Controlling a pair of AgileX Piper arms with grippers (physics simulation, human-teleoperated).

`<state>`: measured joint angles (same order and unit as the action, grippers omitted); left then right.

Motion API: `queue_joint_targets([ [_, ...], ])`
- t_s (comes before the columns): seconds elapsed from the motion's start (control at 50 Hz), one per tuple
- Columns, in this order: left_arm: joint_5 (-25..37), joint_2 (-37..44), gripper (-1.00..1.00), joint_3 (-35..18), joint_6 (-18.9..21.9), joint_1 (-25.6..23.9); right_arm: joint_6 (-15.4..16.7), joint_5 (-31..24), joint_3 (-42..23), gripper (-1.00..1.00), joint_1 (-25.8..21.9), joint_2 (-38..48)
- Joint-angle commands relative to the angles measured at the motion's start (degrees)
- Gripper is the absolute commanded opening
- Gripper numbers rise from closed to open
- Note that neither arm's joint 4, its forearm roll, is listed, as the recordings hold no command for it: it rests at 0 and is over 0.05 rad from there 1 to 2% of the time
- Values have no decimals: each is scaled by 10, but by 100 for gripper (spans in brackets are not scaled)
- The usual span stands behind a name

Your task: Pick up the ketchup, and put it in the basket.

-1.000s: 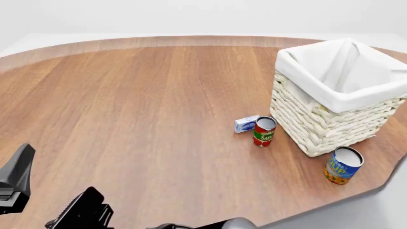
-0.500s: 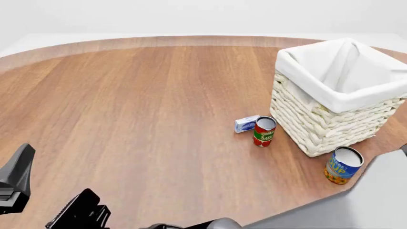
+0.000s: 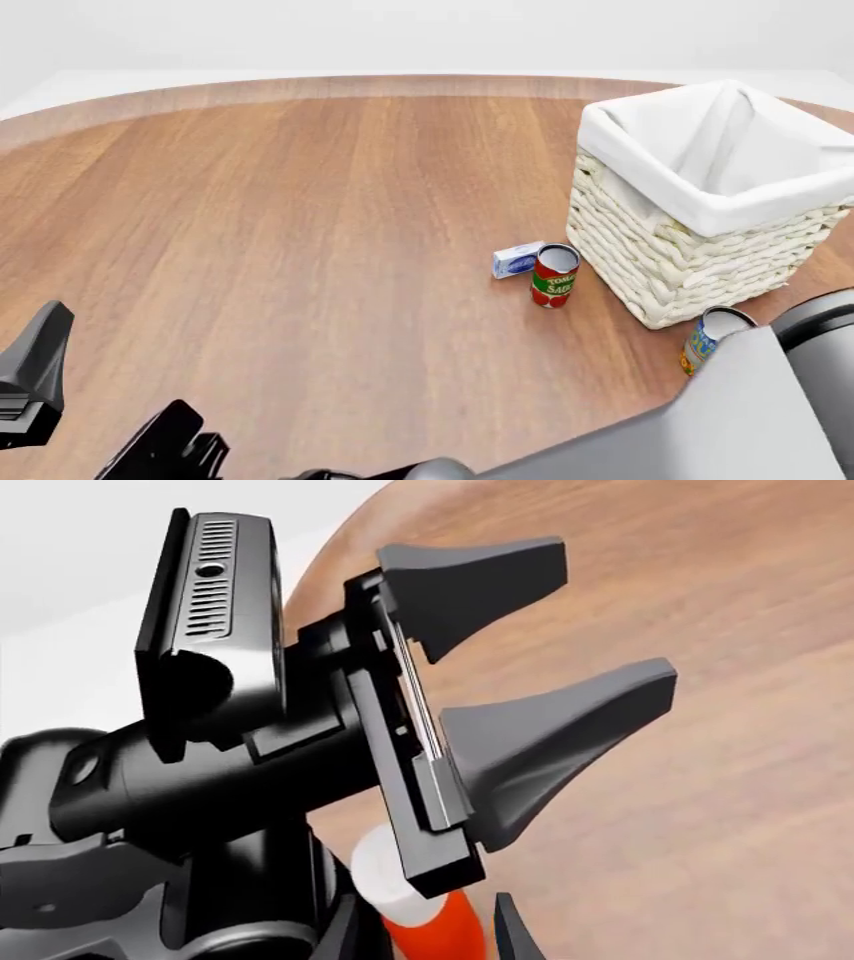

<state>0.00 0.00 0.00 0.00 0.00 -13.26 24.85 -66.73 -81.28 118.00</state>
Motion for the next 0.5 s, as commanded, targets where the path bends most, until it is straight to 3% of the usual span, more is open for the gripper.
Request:
queue_joint_targets([
  [0.02,0,0,100,0,0,0,-2,-5,-12,100,-7,13],
  [0.5,0,0,100,0,0,0,2,-22,-53,100,1,54],
])
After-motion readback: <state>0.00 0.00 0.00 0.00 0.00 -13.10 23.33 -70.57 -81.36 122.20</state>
